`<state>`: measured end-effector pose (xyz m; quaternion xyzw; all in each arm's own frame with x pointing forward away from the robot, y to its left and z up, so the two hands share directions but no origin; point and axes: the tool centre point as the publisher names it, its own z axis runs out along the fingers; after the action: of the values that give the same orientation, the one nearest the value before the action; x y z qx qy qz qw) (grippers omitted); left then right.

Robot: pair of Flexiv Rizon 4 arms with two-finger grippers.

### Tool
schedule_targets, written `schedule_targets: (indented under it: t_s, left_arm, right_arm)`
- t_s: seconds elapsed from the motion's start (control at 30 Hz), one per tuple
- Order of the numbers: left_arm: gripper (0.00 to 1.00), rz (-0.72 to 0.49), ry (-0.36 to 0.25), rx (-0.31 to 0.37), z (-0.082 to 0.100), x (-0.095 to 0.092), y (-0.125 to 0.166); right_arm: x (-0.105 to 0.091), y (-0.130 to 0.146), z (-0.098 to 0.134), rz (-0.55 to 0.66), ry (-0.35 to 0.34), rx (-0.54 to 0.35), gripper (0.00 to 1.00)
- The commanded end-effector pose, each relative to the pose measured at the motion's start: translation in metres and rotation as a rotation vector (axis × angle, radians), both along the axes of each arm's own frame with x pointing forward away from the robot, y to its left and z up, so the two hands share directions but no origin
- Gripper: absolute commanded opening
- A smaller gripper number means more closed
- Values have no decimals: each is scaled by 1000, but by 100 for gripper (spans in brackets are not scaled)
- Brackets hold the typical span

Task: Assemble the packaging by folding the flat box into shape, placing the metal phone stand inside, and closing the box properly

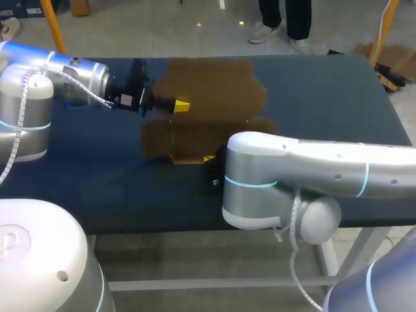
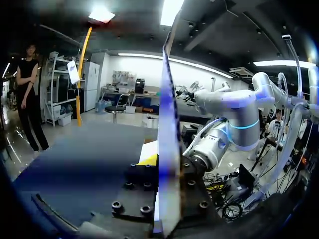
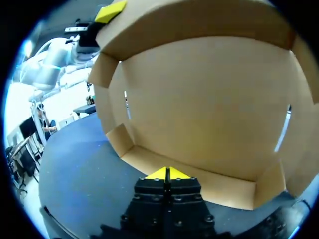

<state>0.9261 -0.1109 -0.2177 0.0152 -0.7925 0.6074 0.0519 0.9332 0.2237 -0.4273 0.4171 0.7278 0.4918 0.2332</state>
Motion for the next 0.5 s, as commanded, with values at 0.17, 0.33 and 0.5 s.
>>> schedule_targets:
  t_s: [0.17,0.33,0.5]
  left_arm:
    - [0,14,-6,8,-4,-10,-4]
    - [0,16,-9,3,-5,-11,-5]
    - [0,12,-14,2,-8,-13,-5]
  right_arm:
    - [0,5,-3,-94,-19,-39,0]
    - [0,5,-3,-94,-19,-39,0]
    - [0,5,-3,-94,-19,-39,0]
